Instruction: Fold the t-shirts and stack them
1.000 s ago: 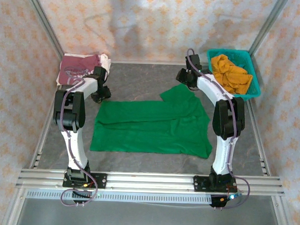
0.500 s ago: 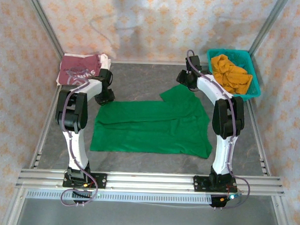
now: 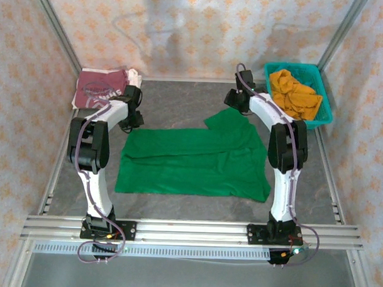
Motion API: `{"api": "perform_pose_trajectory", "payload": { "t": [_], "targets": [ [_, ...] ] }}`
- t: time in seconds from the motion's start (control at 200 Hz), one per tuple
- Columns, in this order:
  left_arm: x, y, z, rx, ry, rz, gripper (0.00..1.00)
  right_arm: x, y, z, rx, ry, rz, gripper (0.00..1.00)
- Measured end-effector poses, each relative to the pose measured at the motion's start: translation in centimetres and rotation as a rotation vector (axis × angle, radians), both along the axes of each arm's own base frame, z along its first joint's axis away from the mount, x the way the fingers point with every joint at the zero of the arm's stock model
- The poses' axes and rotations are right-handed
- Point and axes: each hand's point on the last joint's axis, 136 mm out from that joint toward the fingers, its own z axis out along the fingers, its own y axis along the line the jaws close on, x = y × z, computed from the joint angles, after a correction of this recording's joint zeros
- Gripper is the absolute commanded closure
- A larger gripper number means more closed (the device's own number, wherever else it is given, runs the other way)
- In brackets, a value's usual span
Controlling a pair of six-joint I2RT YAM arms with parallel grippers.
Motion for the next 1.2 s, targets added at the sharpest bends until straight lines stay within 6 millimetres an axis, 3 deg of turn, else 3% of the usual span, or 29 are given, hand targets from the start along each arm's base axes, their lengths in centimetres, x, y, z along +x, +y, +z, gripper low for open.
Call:
{"api": "perform_pose_trajectory", "payload": {
  "t": [0.185, 0.425, 0.746, 0.856, 1.041, 1.201],
  "targets": [
    [-0.7, 0.1, 1.1, -0.003, -0.019, 0.003, 0.65, -0.2, -0.1, -0.4, -0.002, 0.015, 0.002, 0.55],
    [-1.8, -0.1, -0.1, -0.010, 0.018, 0.001, 0.63, -0.3, -0.1, -0.6, -0.001, 0.020, 0.004, 0.55],
    [-1.5, -0.5, -1.3, -0.033, 0.024, -0.007, 0.75, -0.6, -0.1, -1.0, 0.003, 0.030, 0.004, 0.54],
    [-1.3, -0.6, -1.6, -0.038, 0.024, -0.011, 0.88, -0.5, 0.0, -1.0, 0.004, 0.028, 0.004, 0.54],
    [-1.2, -0.7, -1.6, -0.044, 0.018, -0.009, 1.00, -0.5, -0.1, -0.9, 0.003, 0.028, 0.004, 0.54],
    [-1.2, -0.6, -1.5, -0.041, 0.017, -0.010, 1.00, 0.2, 0.0, -0.6, -0.006, 0.020, 0.006, 0.50]
  ]
}}
